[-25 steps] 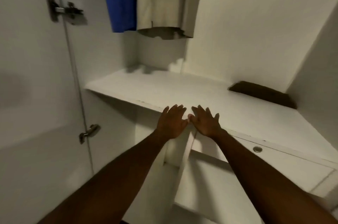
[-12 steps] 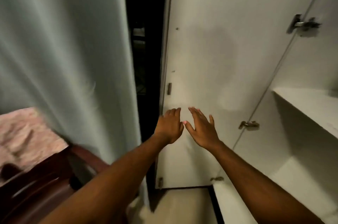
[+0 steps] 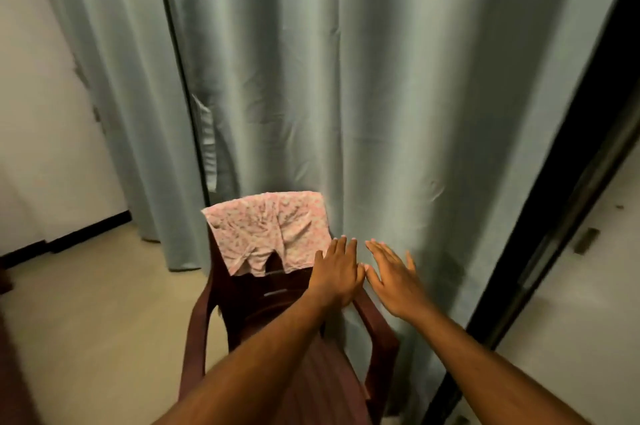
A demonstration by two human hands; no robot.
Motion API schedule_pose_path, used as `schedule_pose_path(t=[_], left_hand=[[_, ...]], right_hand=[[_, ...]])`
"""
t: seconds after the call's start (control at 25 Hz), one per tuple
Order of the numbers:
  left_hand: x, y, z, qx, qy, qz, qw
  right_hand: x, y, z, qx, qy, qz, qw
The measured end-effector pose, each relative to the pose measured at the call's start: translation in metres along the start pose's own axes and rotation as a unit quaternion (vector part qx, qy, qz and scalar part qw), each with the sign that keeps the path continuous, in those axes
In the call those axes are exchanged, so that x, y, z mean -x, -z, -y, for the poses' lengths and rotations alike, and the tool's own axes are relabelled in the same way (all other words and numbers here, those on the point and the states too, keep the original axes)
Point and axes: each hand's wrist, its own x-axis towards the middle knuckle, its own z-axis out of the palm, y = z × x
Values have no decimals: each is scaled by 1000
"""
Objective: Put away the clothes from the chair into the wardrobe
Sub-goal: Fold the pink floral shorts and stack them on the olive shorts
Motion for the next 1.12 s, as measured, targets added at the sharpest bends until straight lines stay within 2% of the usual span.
schedule_pose_path(t=[0.2,0.36,0.6,0.72,0.84,0.96,1.04,1.12], left_hand=[[-38,14,111,6,83,31,996],[-66,19,176,4,118,61,991],[-114,13,261,20,187,67,980],[-151,13,316,47,256,65,963],[-199,14,383,84,329,50,939],[-234,14,436,143,410,62,899],[-247,10,450,176,448,86,872],[-254,0,460,275,518,70,807]], right_hand=[[-93,-29,66,21,66,9,998],[-141,-52,89,10,69,39,997],[-210,-88,85,-2,72,96,993],[-258,-108,72,-39,88,81,992],[-317,-126,55,-120,79,55,988],[-384,-146,41,-178,37,88,979],[-431,-167,30,-175,-9,107,979],[-476,-189,17,-153,-63,114,980]])
